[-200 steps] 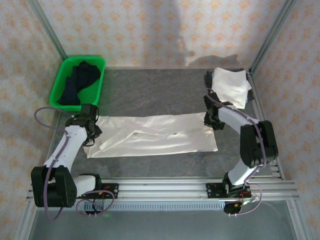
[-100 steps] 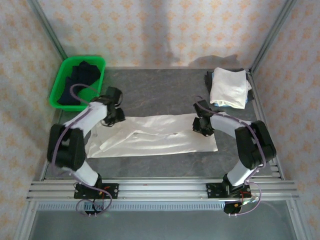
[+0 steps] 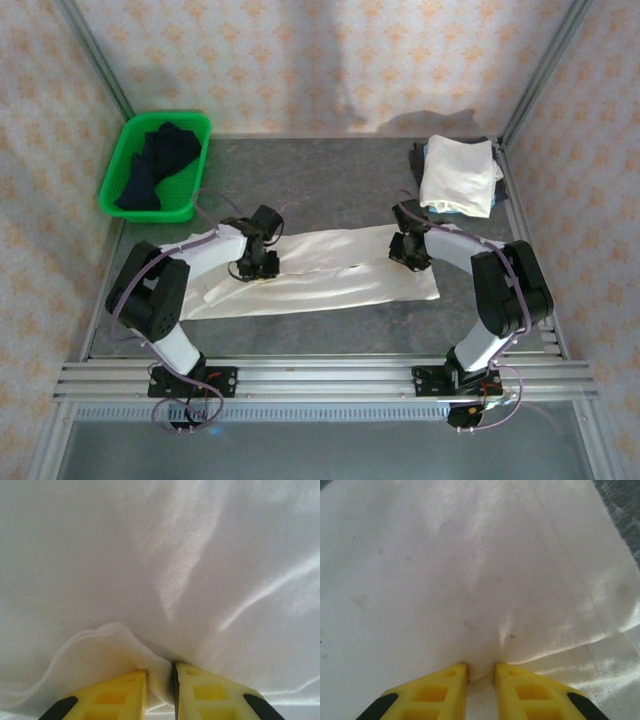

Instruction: Fold and stack the t-shirts

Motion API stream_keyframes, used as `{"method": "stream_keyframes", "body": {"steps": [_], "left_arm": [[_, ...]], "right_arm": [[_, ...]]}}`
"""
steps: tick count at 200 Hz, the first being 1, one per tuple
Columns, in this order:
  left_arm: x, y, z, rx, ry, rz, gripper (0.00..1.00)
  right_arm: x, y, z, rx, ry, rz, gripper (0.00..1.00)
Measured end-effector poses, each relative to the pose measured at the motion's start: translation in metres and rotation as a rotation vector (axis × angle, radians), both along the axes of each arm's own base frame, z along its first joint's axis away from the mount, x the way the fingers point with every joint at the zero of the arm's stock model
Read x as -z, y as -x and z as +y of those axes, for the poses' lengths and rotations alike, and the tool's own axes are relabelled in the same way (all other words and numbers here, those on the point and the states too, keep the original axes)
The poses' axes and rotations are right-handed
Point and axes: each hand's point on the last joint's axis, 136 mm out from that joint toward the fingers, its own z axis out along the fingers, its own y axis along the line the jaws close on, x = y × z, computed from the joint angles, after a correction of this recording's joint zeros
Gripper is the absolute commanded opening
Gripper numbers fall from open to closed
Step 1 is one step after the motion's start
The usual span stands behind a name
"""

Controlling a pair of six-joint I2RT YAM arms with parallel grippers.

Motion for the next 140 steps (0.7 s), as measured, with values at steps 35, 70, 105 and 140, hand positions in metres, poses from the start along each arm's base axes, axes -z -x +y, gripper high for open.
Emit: {"method": "stream_keyframes", "body": {"steps": [35,70,105,140], "left_arm": [[-0.021,0.007,-0.004,-0.004,0.049,-0.039,0.42],[-0.067,-0.002,-0.009,0.002,0.13,-0.152,0.5],[-0.052,-0.021,0.027,-0.105,0.071,-0.105,0.5],[-0.021,-0.02,0.047,-0.154,0.034,-0.007,0.46]], "right_arm": [[0.001,0.001,-0.006,0.009,0.024,0.008,0.21],[0.0,0.001,-0.009,0.01,0.032,0.008,0.21],[0.0,0.001,-0.01,0.005,0.035,0.011,0.21],[-0.002,0.001,-0.013,0.0,0.047,0.017,0.21]]}}
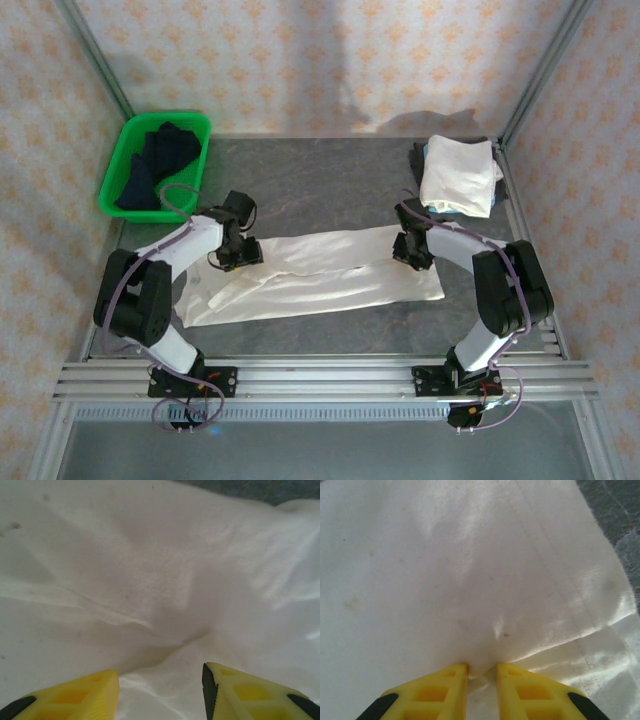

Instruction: Fold and stack the t-shirts

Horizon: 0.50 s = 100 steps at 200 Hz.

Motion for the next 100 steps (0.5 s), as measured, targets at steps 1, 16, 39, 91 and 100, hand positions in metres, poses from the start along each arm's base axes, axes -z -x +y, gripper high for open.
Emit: {"method": "stream_keyframes", "body": {"steps": [1,16,39,91,100], "left_arm": [[0.0,0.0,0.0,0.001,0.001,0.001,0.46],[0.002,0.002,-0.005,0.017,0.014,0.011,0.41],[0.003,0.003,-0.01,0.032,0.029,0.013,0.36],[0.01,0.012,-0.008,0.053,0.02,0.035,0.45],[0.01,0.012,-0.006,0.056,0.008,0.035,0.48]], "right_arm": [[0.0,0.0,0.0,0.0,0.0,0.0,0.21],[0.0,0.0,-0.002,-0.001,0.009,0.002,0.21],[0.0,0.001,-0.004,0.002,0.02,0.001,0.21],[0.0,0.001,-0.005,0.002,0.024,0.001,0.21],[0.0,0.001,-0.005,0.003,0.024,0.001,0.21]]}}
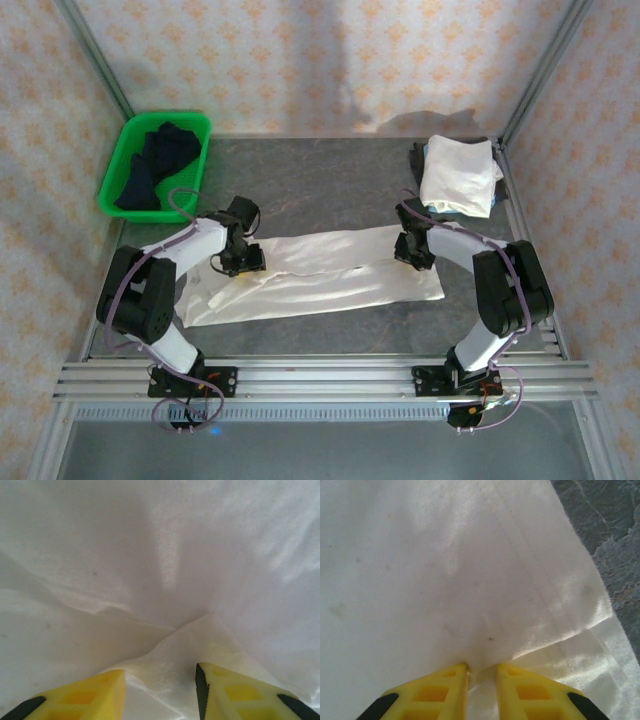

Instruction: Fold and stack the t-shirts

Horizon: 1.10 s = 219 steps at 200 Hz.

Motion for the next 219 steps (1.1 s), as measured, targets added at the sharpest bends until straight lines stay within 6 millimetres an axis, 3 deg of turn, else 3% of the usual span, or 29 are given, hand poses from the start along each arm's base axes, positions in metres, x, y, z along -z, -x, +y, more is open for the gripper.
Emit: {"method": "stream_keyframes", "body": {"steps": [31,62,112,154,219], "left_arm": [[0.004,-0.002,0.005,0.014,-0.03,0.009,0.45],[0.014,0.0,0.005,0.035,-0.041,0.04,0.26],[-0.001,-0.003,0.002,0.047,-0.012,-0.006,0.11],[-0.008,0.011,-0.004,0.055,-0.005,-0.02,0.0],[-0.027,0.047,-0.039,0.098,-0.014,-0.063,0.0]], "right_arm": [[0.0,0.001,0.0,-0.004,0.001,0.0,0.21],[0.002,0.004,-0.001,-0.006,0.003,0.005,0.21],[0.002,0.008,-0.002,-0.006,0.002,0.002,0.21],[0.002,0.008,-0.002,-0.006,0.001,-0.001,0.21],[0.0,0.007,-0.002,-0.007,0.0,-0.006,0.21]]}}
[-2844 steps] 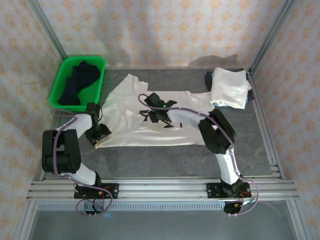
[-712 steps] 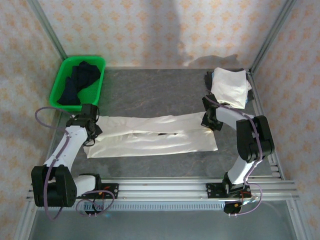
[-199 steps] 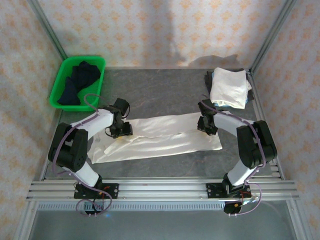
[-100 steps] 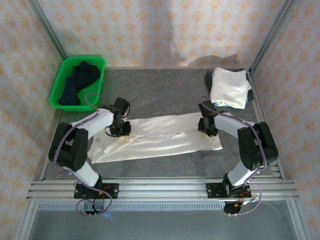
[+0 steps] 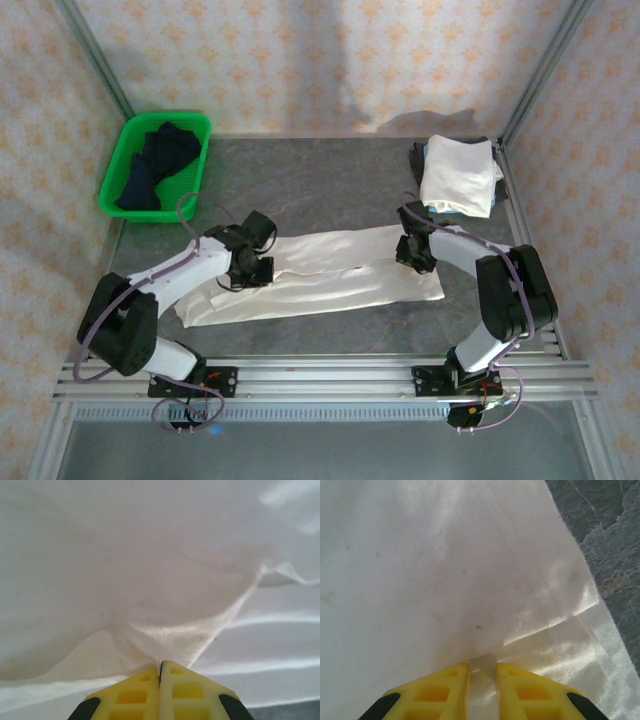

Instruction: Fold and stack the t-shirts

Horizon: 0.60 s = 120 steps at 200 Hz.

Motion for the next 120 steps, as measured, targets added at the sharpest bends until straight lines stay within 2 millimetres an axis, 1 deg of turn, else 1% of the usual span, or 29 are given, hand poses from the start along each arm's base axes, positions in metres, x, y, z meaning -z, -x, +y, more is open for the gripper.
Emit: {"method": "stream_keyframes", "body": {"steps": [18,28,34,46,53,67,80,97,120], "left_arm": [[-0.004,0.014,-0.006,-0.016,-0.003,-0.018,0.0],[-0.005,0.023,-0.009,-0.016,-0.007,-0.027,0.04],[-0.006,0.028,-0.01,-0.014,-0.011,-0.032,0.09],[-0.008,0.037,-0.014,-0.011,-0.012,-0.043,0.11],[-0.009,0.042,-0.018,-0.002,-0.007,-0.051,0.16],[-0.007,0.051,-0.024,0.003,0.007,-0.053,0.35],[-0.002,0.06,-0.029,0.016,0.016,-0.04,0.39],[0.002,0.064,-0.031,0.016,0.016,-0.025,0.46],[-0.003,0.059,-0.027,0.012,-0.009,-0.038,0.52]], "right_arm": [[0.0,0.0,0.0,0.0,0.0,0.0,0.21],[0.0,0.0,0.0,-0.001,0.001,0.0,0.21],[0.0,0.001,0.0,-0.003,0.002,0.001,0.21],[-0.001,0.002,0.0,-0.004,0.003,0.004,0.21],[-0.002,0.002,-0.001,-0.005,0.003,0.004,0.21],[-0.006,0.002,-0.001,-0.008,0.002,0.0,0.21],[-0.012,0.001,0.0,-0.012,-0.003,-0.013,0.22],[-0.022,-0.001,0.002,-0.014,-0.017,-0.041,0.22],[-0.035,-0.006,0.005,-0.016,-0.036,-0.076,0.22]]}}
